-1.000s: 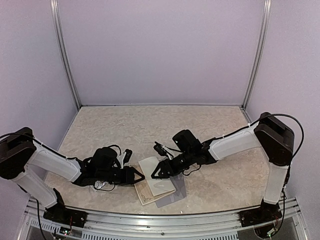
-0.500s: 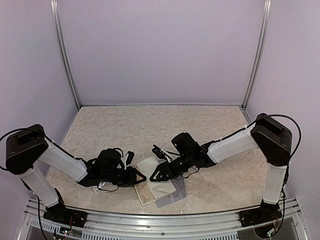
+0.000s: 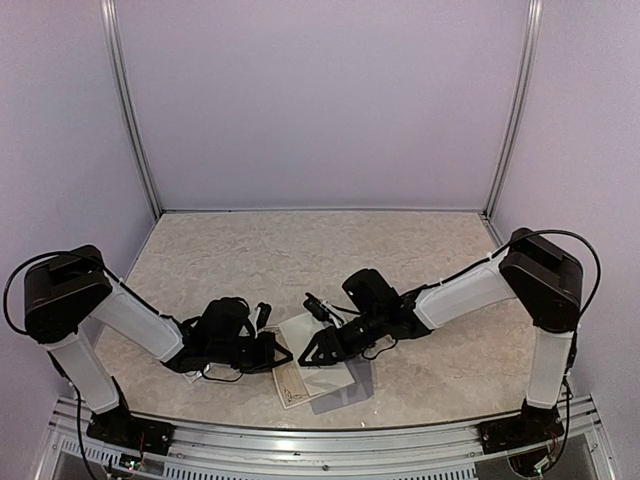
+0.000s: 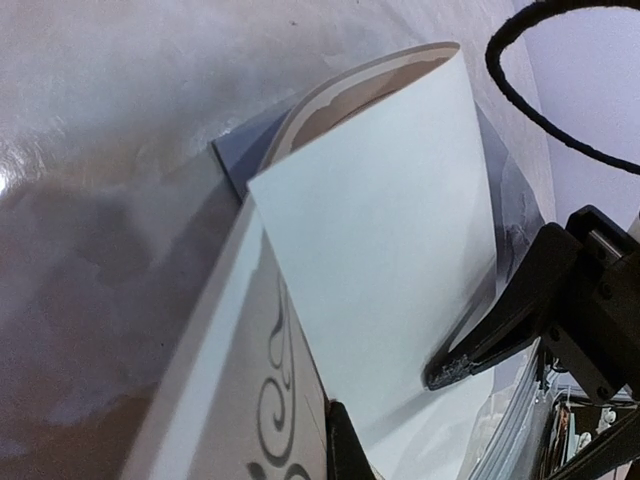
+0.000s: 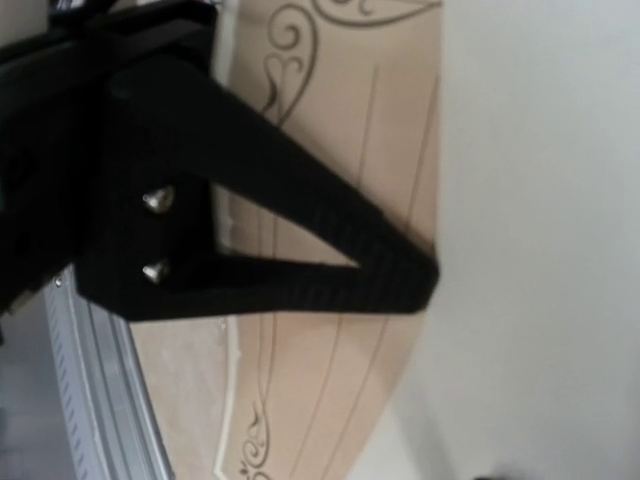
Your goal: Place the letter into the envelope and seal it
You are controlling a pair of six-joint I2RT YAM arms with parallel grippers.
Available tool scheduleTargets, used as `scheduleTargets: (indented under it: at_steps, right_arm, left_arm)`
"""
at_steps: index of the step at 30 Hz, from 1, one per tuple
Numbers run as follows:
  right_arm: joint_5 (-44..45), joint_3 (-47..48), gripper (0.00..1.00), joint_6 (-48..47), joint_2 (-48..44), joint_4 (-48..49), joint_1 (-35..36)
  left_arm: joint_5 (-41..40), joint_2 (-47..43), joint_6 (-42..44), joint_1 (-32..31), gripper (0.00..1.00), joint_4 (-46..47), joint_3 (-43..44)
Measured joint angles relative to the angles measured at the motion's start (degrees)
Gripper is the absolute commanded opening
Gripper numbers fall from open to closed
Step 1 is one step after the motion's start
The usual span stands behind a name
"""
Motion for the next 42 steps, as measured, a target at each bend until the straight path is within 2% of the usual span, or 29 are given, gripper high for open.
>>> scheduleTargets:
  at_steps: [3,6,12,14,18,26,35,42]
  right_arm:
    - [1.29,-0.50,0.68,-0.07,-1.81,-1.05,0.15]
    - [3.74,-0.76,0.68,-0.13,-5.79,-2.86,0.00]
    - [11.30,-1.27,0.58,0.00,-14.40,-5.51,-2.95]
    - [13.40,-1.73,0.54,0.24,-15.21,-6.10,-4.48]
    - [16.13,-3.89,0.51,1.40,-15.02,-7.45,-6.71]
    - [15.28,-5.75,0.77,2.62,-14.03,-7.76,-6.58]
    - [19.65,-4.48,0.81,3.67,-15.28,-14.99,-3.54]
    - [22.29,-4.37,0.84,5.07,-20.02,-18.91,-0.79]
  left_arm:
    - [-0.52,-0.07,0.48,-0.11,0.00,-0.07,-0.02]
    - [-1.31,-0.68,1.22,-0.24,0.00,-0.74,-0.15]
    - [-2.01,-1.46,2.21,-0.35,0.00,-2.03,-0.20]
    - [-2.16,-1.57,2.45,-0.39,0.00,-2.21,-0.20]
    - [-2.27,-1.73,2.62,-0.66,0.00,-2.25,-0.20]
    - [-2.64,-1.75,2.78,-0.87,0.00,-2.34,-0.20]
    - [-4.39,-2.75,2.56,-1.49,0.00,-5.68,0.68]
    - [-5.77,-3.50,2.43,-1.66,0.00,-8.31,1.22]
